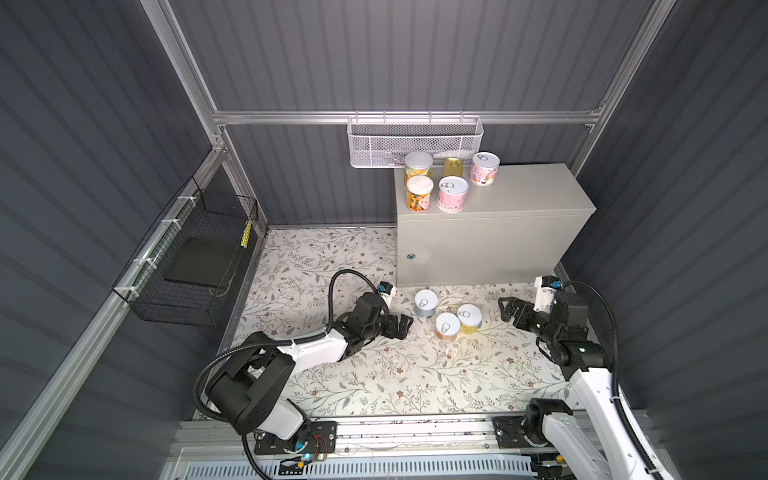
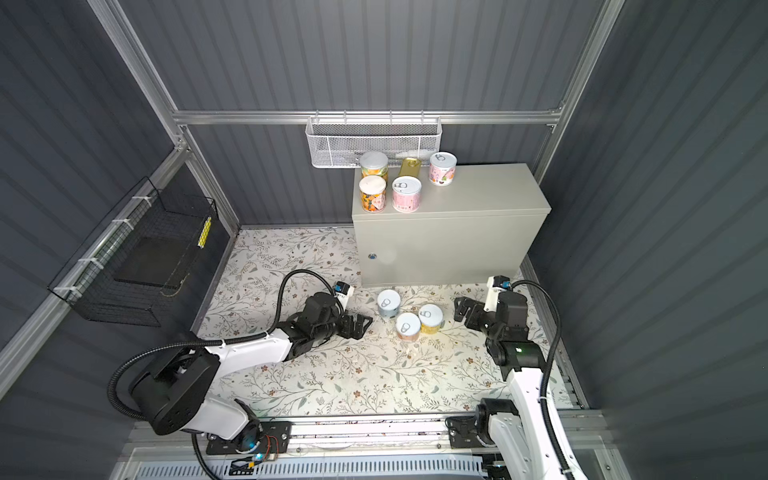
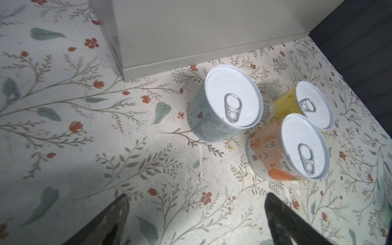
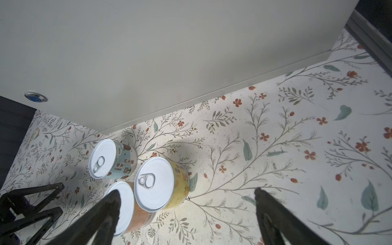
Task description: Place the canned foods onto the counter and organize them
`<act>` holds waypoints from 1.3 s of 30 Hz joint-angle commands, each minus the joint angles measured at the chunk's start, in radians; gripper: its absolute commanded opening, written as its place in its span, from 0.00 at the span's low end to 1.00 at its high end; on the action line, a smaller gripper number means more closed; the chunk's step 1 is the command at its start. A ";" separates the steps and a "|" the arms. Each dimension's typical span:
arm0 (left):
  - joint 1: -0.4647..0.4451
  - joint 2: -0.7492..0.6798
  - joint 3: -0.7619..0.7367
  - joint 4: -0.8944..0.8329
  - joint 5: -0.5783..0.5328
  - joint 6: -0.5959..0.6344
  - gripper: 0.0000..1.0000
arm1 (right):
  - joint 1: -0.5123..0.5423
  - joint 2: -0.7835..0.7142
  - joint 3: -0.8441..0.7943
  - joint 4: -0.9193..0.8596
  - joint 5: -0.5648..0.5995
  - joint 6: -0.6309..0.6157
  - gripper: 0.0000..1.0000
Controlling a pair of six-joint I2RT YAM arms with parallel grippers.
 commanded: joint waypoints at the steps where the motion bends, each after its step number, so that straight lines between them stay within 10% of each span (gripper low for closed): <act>1: -0.007 0.047 0.035 0.040 0.101 -0.052 1.00 | 0.016 -0.030 -0.017 -0.021 0.000 0.018 0.99; 9: -0.024 0.101 0.042 0.114 0.200 -0.133 0.99 | 0.054 -0.154 -0.091 -0.055 0.023 0.073 0.99; 39: -0.255 0.289 0.475 -0.352 -0.074 -0.028 1.00 | 0.139 -0.395 -0.152 -0.101 0.003 0.119 0.99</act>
